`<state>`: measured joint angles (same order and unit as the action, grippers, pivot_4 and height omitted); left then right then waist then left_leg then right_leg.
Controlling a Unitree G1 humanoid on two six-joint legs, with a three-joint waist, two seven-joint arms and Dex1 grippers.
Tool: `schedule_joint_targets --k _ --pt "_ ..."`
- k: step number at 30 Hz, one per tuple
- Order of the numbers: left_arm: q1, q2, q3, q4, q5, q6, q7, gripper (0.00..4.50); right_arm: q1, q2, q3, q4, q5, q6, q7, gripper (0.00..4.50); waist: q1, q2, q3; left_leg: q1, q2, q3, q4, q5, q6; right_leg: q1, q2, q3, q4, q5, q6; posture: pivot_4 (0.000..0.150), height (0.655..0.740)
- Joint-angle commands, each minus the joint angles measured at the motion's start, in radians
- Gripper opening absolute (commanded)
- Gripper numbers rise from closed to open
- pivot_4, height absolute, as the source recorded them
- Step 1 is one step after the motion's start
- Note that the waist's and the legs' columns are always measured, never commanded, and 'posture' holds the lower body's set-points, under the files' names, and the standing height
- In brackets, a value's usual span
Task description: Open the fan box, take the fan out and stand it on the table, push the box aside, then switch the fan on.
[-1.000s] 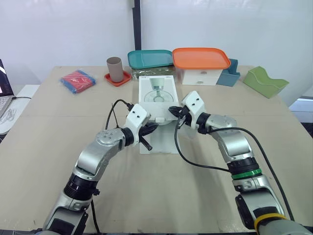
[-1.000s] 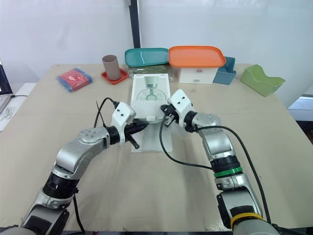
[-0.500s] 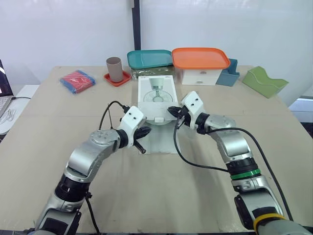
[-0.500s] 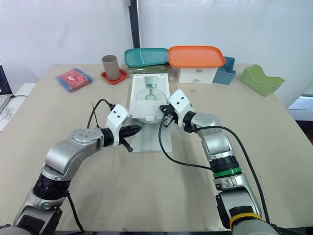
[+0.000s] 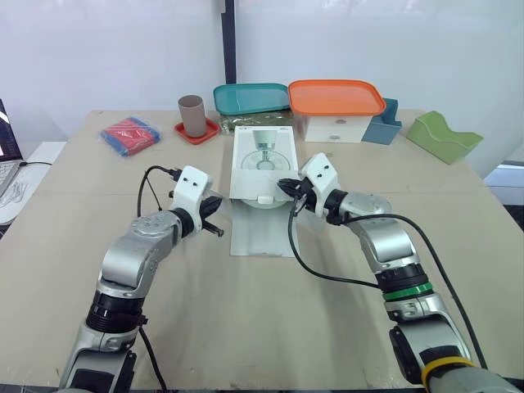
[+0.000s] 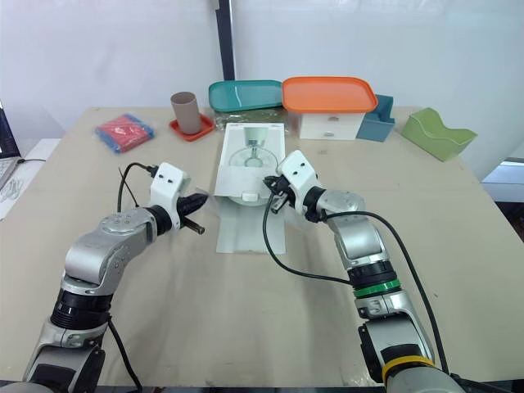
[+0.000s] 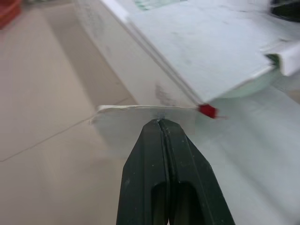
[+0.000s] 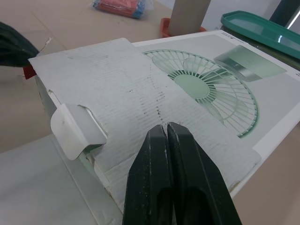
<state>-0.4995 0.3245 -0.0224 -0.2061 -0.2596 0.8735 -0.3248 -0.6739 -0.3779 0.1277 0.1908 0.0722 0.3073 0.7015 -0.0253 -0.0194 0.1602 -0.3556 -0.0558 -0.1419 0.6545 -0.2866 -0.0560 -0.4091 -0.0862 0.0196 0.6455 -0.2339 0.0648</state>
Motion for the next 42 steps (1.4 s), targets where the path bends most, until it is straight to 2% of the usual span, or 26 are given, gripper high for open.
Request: schedule_joint_targets --k 1,13,42 --pt "-0.018 -0.024 0.042 0.031 0.014 -0.071 0.035 0.00 0.001 -0.004 0.008 -0.013 -0.003 0.000 0.008 0.09 0.000 0.000 0.000 0.000 0.000 0.000 0.000 0.000 0.000 0.000 0.000 0.000 0.000 0.000 0.000 0.150 0.7400" --pt "-0.059 -0.119 0.060 0.168 -0.004 -0.199 0.027 0.00 0.003 -0.009 0.006 -0.022 -0.002 0.007 0.009 0.09 0.000 0.000 0.000 0.000 0.000 0.000 0.000 0.000 0.000 0.000 0.000 0.000 0.000 0.000 0.000 0.150 0.7400" --pt "-0.059 -0.153 0.016 0.251 0.030 -0.266 -0.019 0.00 0.029 -0.013 0.005 -0.067 0.002 0.031 0.008 0.09 0.000 0.000 0.000 0.000 0.000 0.000 0.000 0.000 0.000 0.000 0.000 0.000 0.000 0.000 0.000 0.150 0.7400"
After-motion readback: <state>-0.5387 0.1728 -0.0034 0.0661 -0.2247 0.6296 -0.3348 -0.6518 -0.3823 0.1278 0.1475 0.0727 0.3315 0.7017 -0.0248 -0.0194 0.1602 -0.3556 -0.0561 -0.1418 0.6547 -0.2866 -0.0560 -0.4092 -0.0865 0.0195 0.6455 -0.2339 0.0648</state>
